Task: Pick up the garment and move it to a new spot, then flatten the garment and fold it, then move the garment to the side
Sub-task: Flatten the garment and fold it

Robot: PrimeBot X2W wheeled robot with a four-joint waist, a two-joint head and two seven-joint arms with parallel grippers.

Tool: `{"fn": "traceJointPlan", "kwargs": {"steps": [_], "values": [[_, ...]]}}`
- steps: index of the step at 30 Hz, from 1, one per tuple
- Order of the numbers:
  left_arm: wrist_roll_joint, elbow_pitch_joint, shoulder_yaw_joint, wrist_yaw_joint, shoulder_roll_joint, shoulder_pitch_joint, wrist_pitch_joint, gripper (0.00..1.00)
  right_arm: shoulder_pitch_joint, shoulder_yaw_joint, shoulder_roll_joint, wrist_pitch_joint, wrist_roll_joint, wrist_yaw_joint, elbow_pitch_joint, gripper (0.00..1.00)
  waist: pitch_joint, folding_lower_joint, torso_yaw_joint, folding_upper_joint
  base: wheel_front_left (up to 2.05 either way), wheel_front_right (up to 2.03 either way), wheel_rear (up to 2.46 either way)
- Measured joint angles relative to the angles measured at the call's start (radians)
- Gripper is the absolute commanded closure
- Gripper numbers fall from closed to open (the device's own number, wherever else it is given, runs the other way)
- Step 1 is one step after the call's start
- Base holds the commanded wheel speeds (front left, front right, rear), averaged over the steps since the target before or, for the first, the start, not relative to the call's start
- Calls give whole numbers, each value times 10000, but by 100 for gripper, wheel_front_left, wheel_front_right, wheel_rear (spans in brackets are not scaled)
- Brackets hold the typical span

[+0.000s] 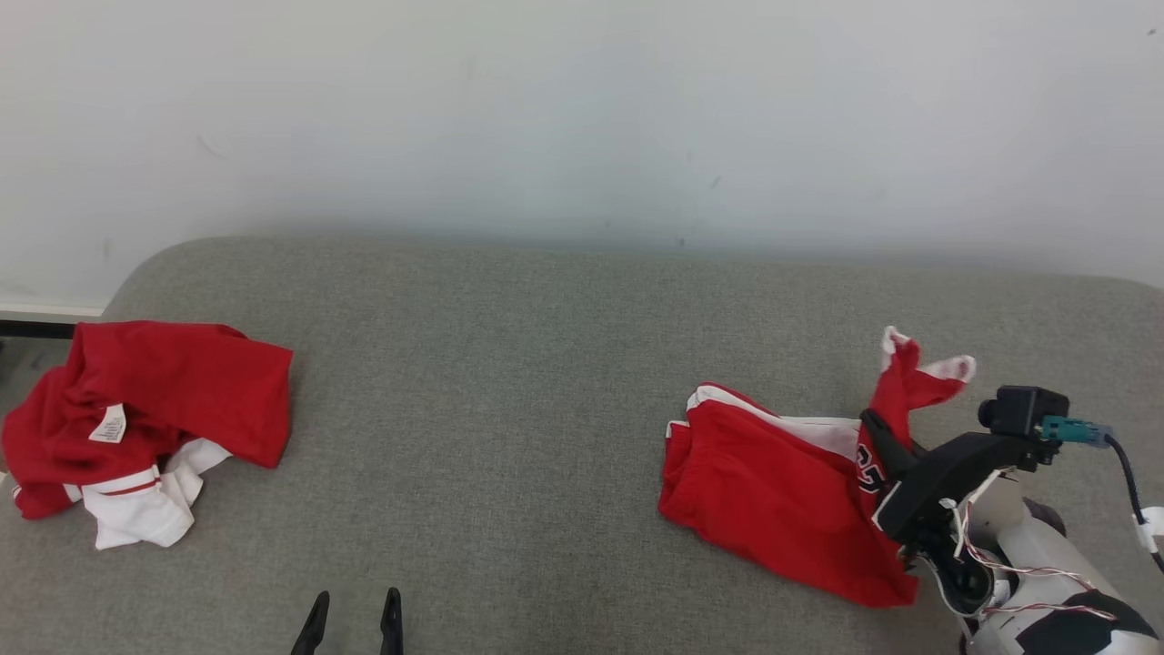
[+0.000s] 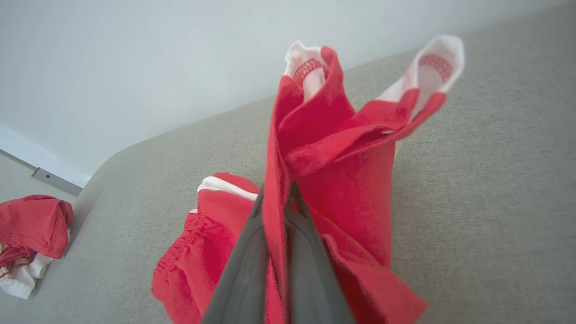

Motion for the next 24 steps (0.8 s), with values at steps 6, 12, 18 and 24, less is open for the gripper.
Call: {"fn": "traceJointPlan", "kwargs": {"steps": [6, 12, 18, 24], "values": [[-6, 27, -63, -12, 0, -28, 0, 0, -9, 153, 614, 479, 445, 0, -368, 100, -22, 0, 235, 0, 0, 0, 0], [-94, 127, -368, -8, -4, -78, 0, 0, -388, 311, 1404, 483, 307, 0, 247, 100, -48, 0, 652, 0, 0, 0, 0], [-197, 268, -669, 6, -2, -178, 0, 0, -808, 278, 2052, -46, -96, -2, 1948, 100, -47, 0, 1183, 0, 0, 0, 0], [-238, 313, -711, 73, -2, -246, 0, 0, -1081, 307, 2397, -493, -213, -2, 2936, 51, 2, 0, 1409, 0, 0, 0, 0]]}}
